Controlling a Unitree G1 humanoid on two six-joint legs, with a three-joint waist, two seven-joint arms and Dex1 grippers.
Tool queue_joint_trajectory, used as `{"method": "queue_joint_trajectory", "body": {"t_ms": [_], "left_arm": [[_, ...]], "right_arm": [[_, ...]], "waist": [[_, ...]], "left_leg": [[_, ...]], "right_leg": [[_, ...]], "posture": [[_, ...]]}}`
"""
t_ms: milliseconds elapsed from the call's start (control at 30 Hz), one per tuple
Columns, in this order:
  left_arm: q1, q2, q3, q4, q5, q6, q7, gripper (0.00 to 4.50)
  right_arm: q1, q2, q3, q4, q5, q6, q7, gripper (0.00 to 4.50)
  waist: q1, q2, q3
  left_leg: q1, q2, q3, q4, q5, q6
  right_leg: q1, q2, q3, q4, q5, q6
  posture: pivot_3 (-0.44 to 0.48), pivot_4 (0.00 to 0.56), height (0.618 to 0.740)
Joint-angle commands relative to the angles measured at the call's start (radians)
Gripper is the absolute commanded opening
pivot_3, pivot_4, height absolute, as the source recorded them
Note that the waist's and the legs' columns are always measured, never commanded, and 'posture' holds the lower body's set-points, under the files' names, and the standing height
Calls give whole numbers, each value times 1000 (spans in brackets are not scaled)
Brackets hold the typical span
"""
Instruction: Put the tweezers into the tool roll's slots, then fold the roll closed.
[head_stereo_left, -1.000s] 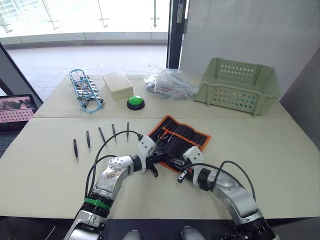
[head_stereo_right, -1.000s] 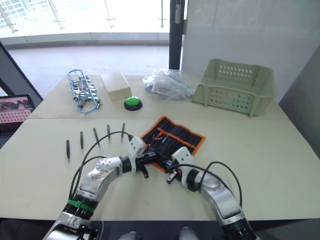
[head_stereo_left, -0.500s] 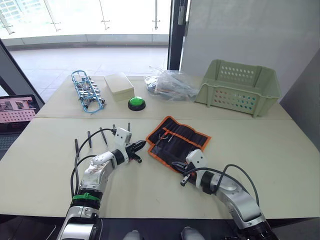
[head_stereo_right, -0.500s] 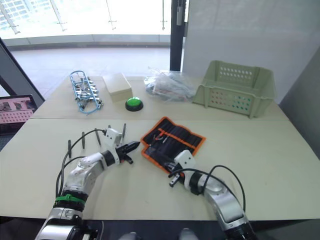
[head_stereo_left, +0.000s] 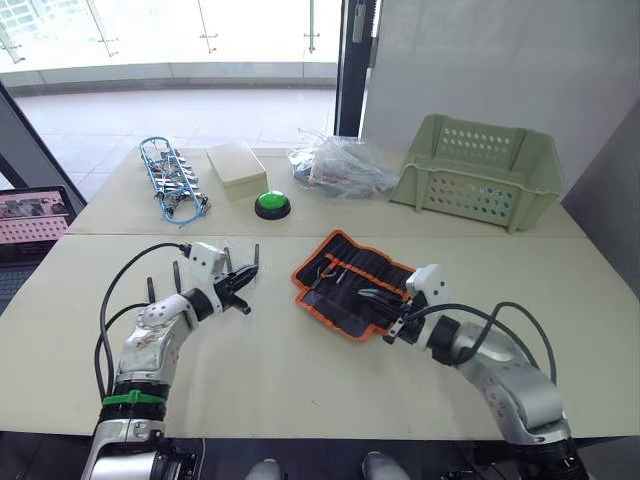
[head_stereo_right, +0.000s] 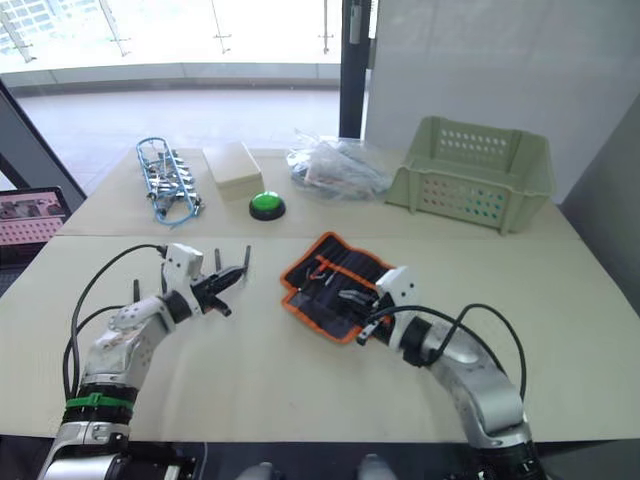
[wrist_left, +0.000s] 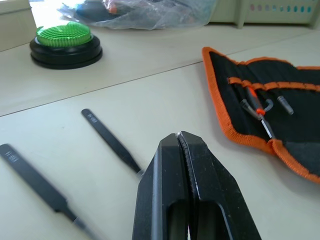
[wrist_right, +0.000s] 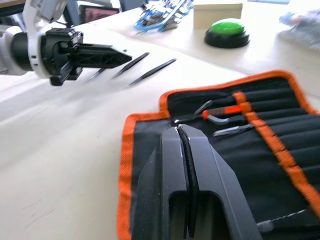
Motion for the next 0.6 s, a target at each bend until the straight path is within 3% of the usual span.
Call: {"method": "queue_joint_trajectory", "body": {"t_ms": [33, 200, 400, 433, 600], "left_arm": [[39, 23, 79, -63, -10, -34, 57, 830], [151, 25, 193, -104, -11, -83, 167, 2453], [411, -16, 344, -262, -56, -197, 206, 4439], [443, -23, 371, -281, -70, -204, 214, 4500], [639, -100, 428, -394, -112, -212, 243, 4500]], "right_arm": [[-46, -56, -16, -38, 69, 47, 79, 570], [-106, -96, 6, 7, 67, 33, 148, 2213], [-152, -83, 56, 124, 19, -19, 206, 4254], [-159, -78, 57, 130, 20, -19, 210, 4485], [-184, -55, 58, 168, 20, -61, 236, 4485]], "waist": [[0, 0, 0], [-6, 0, 0], [2, -2, 1], [5, -2, 1], [11, -2, 1]], "left_leg": [[0, 0, 0, 0, 0, 0], [0, 2, 1, -2, 0, 0], [-1, 1, 3, -2, 0, 0], [-2, 1, 3, -2, 0, 0], [-4, 1, 3, -2, 0, 0]], "right_leg": [[0, 0, 0, 0, 0, 0], [-2, 1, 0, 0, 0, 0], [-4, -2, 1, 0, 1, -1], [-5, -2, 1, 0, 1, -1], [-7, -2, 1, 0, 1, -1]], "posture": [[0, 150, 740], [0, 150, 740], [0, 150, 740], [0, 150, 740], [0, 150, 740]]}}
